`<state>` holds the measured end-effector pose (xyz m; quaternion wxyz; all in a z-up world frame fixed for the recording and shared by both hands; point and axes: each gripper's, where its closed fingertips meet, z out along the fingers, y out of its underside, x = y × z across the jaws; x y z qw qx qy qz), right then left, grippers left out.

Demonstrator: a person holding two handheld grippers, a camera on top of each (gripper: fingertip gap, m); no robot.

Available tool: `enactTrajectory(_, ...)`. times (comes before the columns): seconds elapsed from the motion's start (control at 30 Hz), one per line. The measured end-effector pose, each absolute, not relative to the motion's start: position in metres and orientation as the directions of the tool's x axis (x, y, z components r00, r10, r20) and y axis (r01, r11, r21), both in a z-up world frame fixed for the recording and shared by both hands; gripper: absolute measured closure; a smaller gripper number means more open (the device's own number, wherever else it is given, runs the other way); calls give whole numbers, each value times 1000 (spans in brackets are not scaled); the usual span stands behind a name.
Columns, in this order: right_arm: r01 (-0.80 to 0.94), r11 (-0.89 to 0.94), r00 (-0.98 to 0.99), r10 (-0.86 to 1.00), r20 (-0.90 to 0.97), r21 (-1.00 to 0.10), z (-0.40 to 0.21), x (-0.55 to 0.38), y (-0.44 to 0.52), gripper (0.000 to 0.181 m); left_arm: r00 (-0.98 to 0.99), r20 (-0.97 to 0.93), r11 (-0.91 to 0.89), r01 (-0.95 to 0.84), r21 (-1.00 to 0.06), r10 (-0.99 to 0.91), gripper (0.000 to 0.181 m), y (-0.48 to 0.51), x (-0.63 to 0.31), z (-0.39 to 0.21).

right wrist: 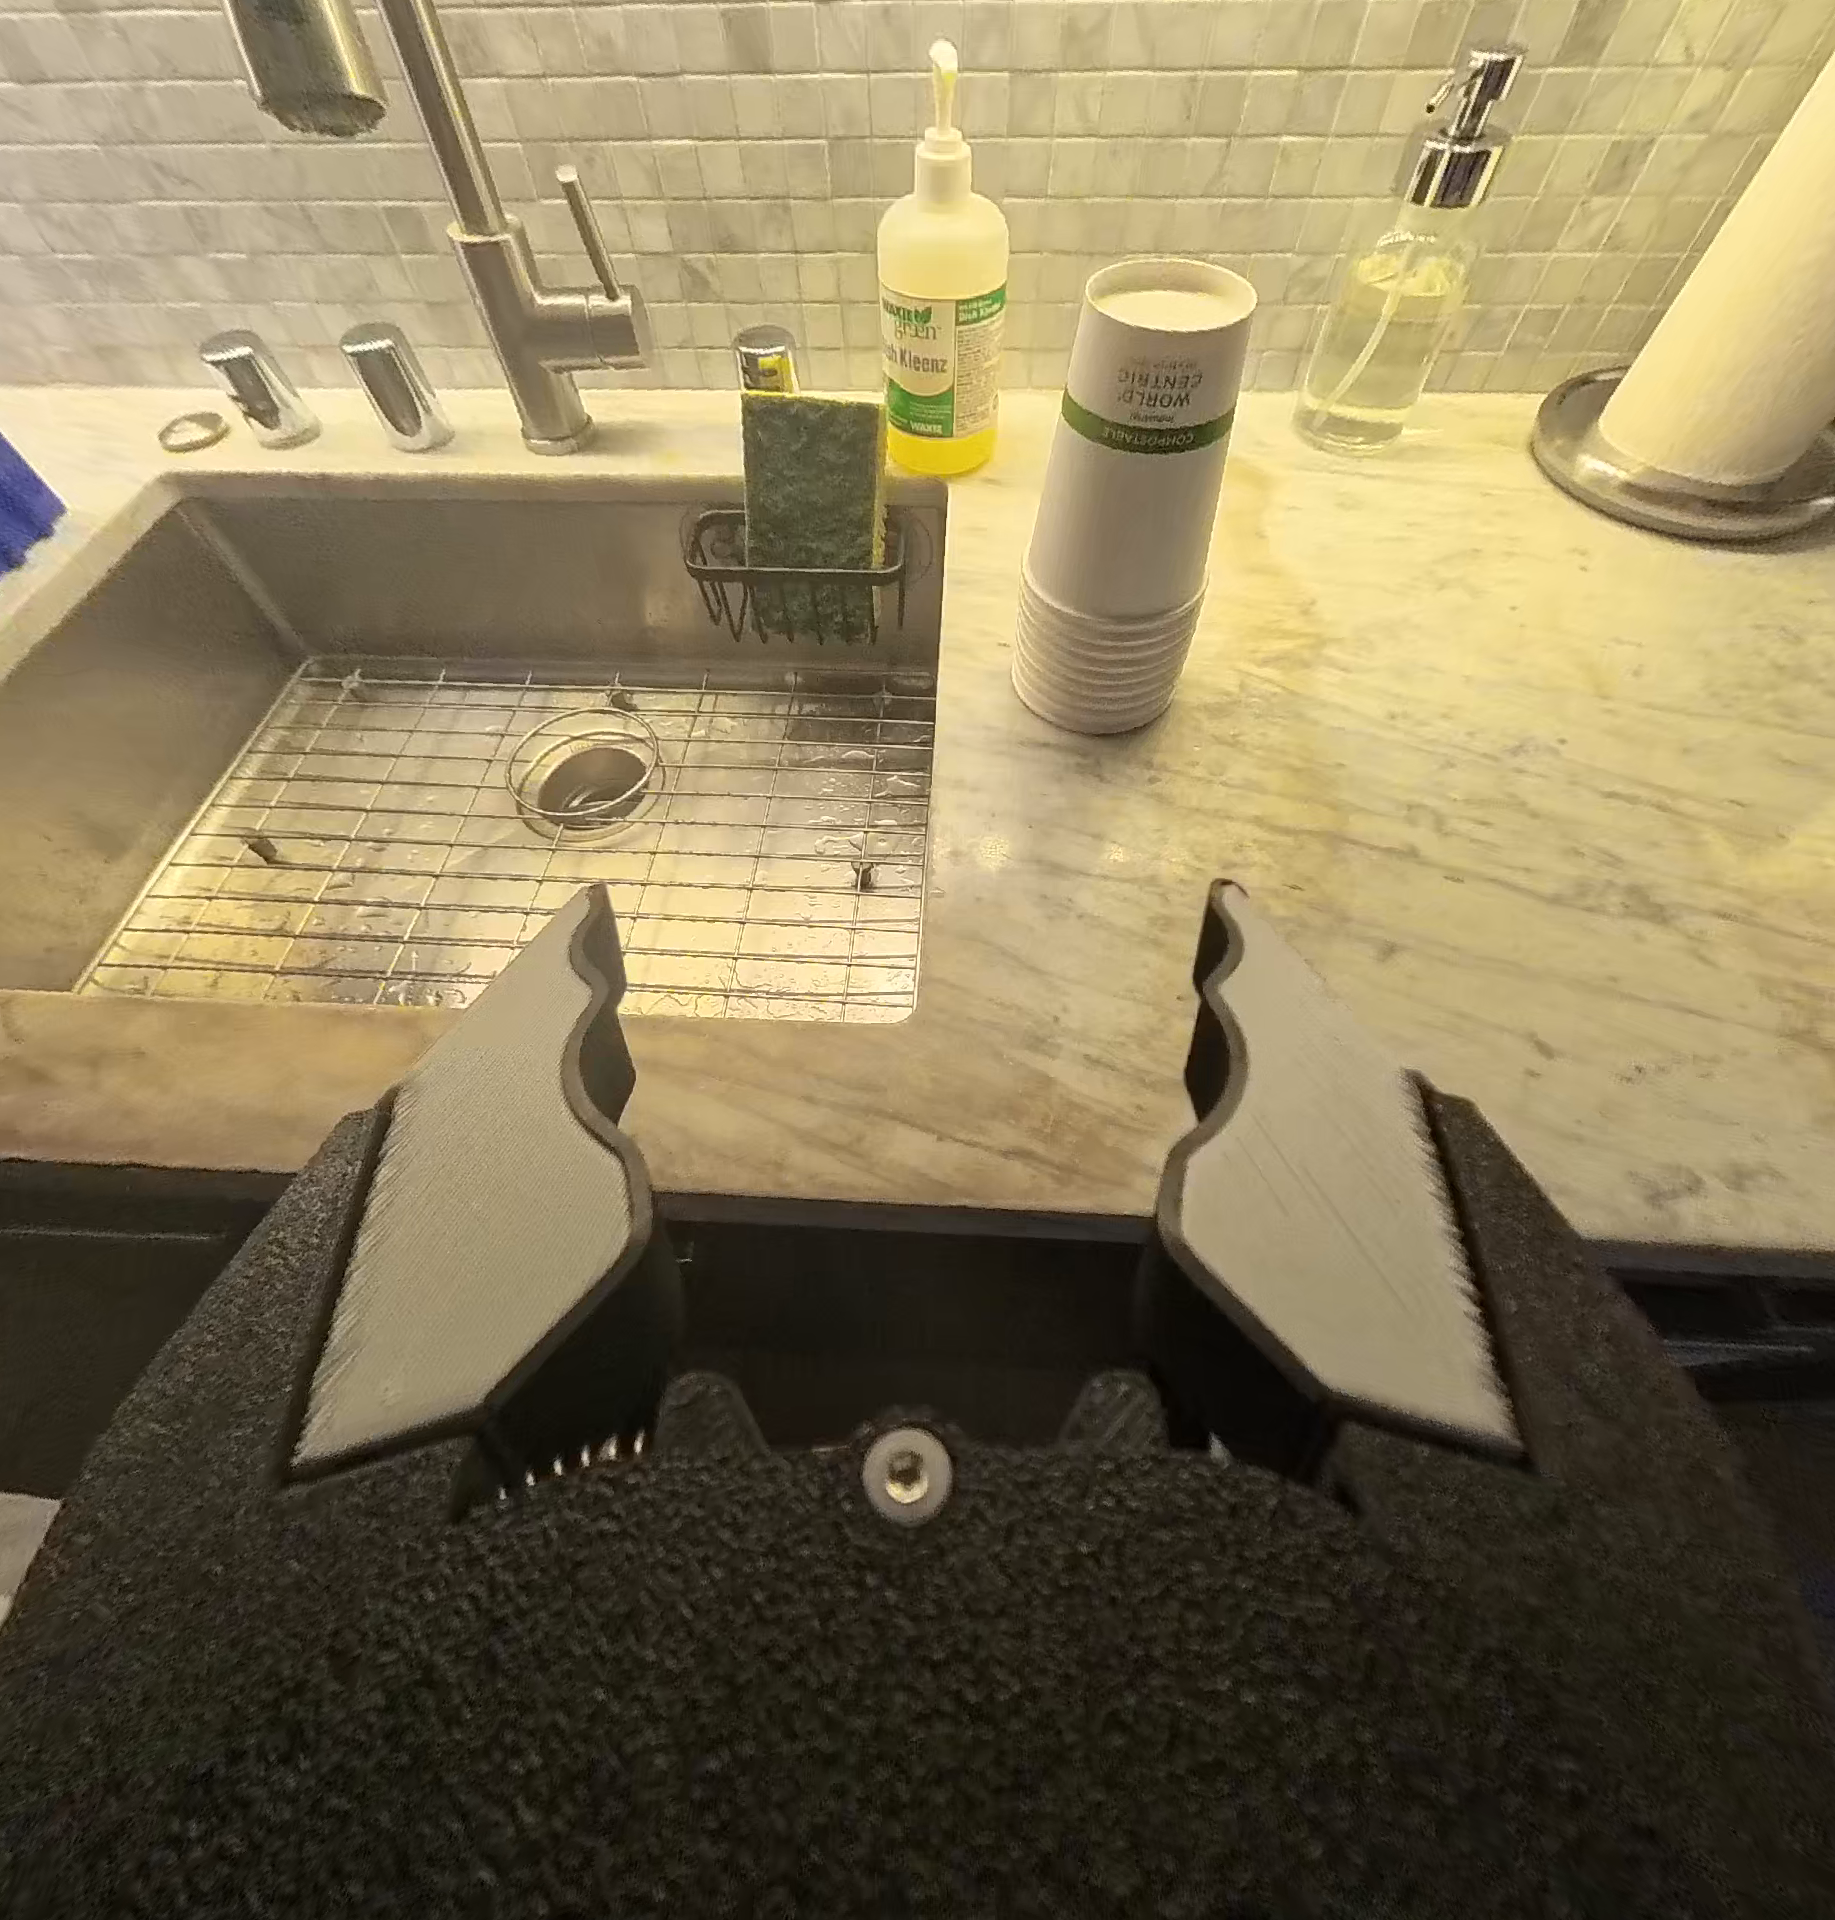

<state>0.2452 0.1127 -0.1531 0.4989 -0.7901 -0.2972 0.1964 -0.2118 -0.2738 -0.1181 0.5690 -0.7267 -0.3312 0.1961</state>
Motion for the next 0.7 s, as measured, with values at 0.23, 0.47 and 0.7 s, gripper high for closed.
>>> enactTrajectory(0.23,282,-327,747,665,-8,-902,-157,243,108,73,701,100,-135,272,-953,706,81,-276,-210,-120)
enactTrajectory(0.47,300,-319,740,672,9,-899,-160,240,109,73,676,79,-136,259,-956,733,99,-287,-213,-119)
enactTrajectory(0.7,312,-278,726,687,39,-908,-157,231,116,76,641,119,-69,261,-963,758,123,-292,-220,-109)
